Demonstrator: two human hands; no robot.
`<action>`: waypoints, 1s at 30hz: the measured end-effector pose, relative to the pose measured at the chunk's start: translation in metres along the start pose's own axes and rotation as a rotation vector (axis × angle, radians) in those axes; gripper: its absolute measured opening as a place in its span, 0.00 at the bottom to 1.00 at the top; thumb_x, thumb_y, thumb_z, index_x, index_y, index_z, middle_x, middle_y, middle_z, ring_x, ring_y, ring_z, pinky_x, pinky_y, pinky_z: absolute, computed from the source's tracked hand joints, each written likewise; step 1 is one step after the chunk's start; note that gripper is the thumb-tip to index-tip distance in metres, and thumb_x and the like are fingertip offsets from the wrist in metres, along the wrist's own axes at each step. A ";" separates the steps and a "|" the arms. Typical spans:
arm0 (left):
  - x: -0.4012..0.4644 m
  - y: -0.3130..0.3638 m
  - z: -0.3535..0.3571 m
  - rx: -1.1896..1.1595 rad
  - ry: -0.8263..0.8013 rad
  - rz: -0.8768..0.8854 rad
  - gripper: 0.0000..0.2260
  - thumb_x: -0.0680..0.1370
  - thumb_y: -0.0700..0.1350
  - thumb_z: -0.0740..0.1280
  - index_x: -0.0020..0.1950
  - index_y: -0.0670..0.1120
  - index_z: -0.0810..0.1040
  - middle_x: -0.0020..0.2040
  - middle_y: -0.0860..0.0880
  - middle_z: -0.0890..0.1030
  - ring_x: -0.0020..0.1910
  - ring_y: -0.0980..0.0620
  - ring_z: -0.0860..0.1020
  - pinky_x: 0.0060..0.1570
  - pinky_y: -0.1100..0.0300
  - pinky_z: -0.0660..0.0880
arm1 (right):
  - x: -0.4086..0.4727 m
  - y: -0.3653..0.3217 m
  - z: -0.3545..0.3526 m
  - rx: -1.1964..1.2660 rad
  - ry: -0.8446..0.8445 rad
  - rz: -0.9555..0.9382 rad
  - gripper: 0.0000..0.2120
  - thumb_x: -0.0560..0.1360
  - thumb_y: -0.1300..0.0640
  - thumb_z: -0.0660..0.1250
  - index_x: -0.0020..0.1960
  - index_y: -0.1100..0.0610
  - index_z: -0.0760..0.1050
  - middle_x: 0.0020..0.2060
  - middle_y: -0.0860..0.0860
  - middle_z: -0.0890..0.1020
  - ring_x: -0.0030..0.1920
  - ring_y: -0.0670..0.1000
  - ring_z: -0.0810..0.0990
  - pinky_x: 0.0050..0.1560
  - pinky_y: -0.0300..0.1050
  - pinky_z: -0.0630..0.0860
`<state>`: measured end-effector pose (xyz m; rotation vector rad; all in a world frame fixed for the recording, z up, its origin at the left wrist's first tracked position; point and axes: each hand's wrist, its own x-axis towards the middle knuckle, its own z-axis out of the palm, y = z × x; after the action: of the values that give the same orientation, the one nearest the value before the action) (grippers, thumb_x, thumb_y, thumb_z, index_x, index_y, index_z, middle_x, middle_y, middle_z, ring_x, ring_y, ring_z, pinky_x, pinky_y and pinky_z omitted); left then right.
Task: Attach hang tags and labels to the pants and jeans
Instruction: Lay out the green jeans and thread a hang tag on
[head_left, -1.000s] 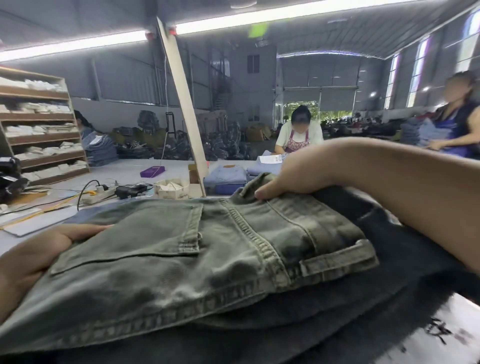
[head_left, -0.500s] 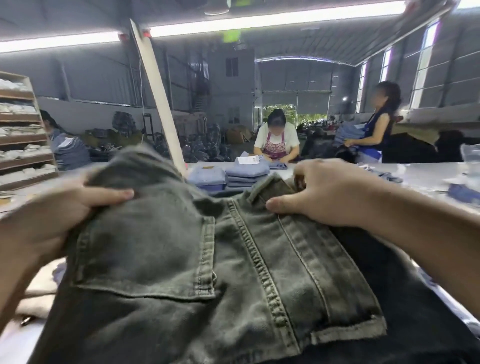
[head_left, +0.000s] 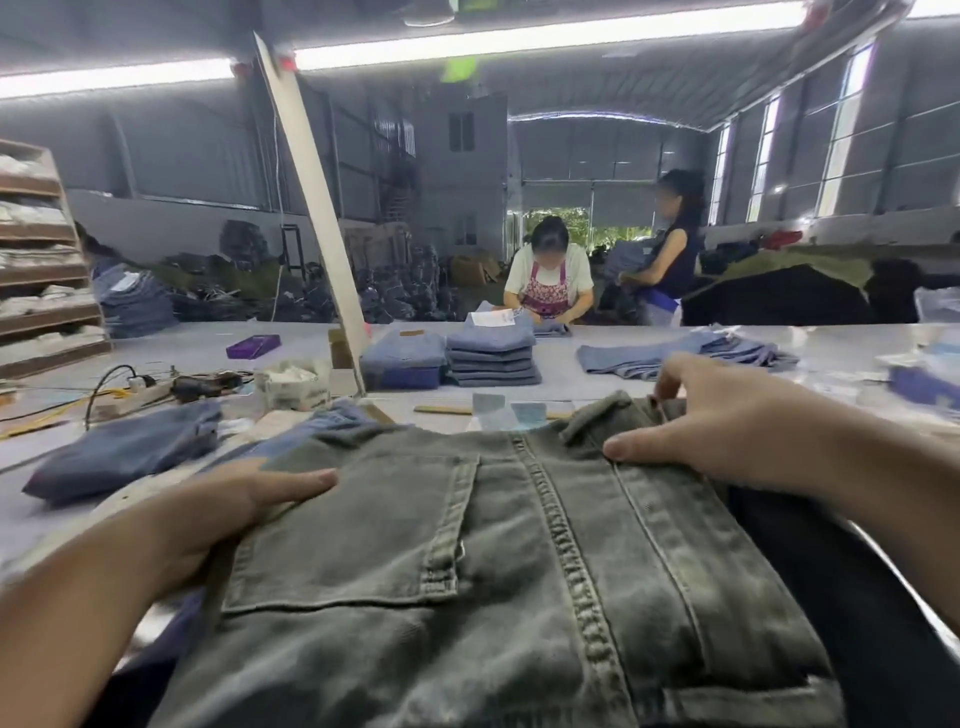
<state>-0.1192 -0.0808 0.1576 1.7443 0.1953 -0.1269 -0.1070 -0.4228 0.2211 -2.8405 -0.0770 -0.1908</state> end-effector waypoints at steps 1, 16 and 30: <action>0.005 0.002 -0.004 -0.028 -0.027 0.022 0.24 0.65 0.46 0.77 0.60 0.45 0.80 0.55 0.38 0.84 0.51 0.36 0.83 0.47 0.46 0.82 | -0.001 -0.002 -0.004 -0.015 0.031 -0.027 0.29 0.61 0.29 0.70 0.51 0.45 0.65 0.40 0.41 0.71 0.42 0.47 0.72 0.38 0.45 0.67; 0.019 0.032 0.113 1.227 -0.119 0.457 0.36 0.73 0.72 0.45 0.75 0.56 0.61 0.76 0.53 0.63 0.74 0.53 0.60 0.72 0.56 0.56 | -0.030 0.024 0.021 -0.177 0.028 0.044 0.33 0.70 0.24 0.45 0.63 0.44 0.66 0.65 0.51 0.70 0.67 0.56 0.67 0.65 0.56 0.67; 0.025 0.096 0.194 1.155 -0.199 0.913 0.06 0.79 0.47 0.65 0.49 0.54 0.81 0.37 0.58 0.76 0.38 0.59 0.74 0.39 0.64 0.70 | -0.040 0.040 0.046 -0.023 0.248 -0.097 0.24 0.75 0.32 0.43 0.64 0.42 0.63 0.59 0.42 0.68 0.64 0.49 0.63 0.64 0.50 0.61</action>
<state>-0.0707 -0.2863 0.2096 2.7464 -1.0111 0.3246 -0.1379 -0.4485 0.1605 -2.8120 -0.1605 -0.5654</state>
